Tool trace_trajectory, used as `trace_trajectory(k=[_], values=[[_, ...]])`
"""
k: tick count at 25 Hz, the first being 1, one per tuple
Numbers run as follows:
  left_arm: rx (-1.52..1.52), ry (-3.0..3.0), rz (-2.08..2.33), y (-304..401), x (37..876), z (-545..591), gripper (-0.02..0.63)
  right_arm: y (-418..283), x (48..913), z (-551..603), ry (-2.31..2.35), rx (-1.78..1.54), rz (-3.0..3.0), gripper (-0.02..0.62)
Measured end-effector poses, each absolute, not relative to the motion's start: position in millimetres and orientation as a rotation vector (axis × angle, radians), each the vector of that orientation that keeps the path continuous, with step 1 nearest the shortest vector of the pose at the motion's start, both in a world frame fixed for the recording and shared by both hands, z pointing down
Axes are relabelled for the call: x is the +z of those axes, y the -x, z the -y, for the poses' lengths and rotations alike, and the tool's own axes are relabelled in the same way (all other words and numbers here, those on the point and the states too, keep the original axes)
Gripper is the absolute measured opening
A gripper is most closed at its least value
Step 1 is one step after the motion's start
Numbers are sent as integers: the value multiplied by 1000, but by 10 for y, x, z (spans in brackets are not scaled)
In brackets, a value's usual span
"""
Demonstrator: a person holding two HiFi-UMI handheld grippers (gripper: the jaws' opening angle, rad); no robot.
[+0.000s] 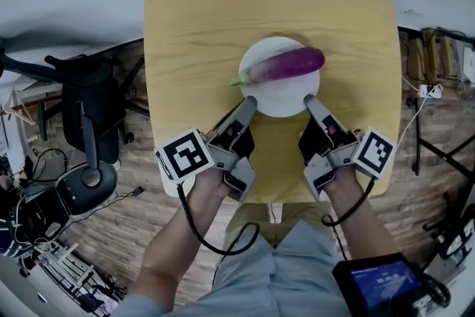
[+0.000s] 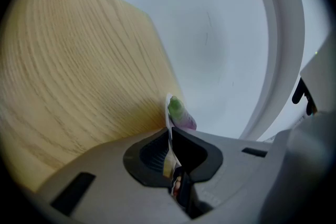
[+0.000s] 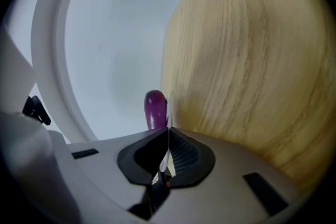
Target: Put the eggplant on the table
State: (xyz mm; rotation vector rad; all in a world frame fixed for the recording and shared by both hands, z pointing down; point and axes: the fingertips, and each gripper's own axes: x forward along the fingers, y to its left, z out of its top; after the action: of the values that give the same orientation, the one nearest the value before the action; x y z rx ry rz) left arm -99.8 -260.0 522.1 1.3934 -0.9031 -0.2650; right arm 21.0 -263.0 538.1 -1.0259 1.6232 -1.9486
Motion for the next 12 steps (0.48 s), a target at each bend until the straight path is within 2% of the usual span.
trace_trajectory(k=[12], values=[[-259,-1363,898,999,5344,2581,25,-207,5450,2627,1073,-1983,-1620,8]])
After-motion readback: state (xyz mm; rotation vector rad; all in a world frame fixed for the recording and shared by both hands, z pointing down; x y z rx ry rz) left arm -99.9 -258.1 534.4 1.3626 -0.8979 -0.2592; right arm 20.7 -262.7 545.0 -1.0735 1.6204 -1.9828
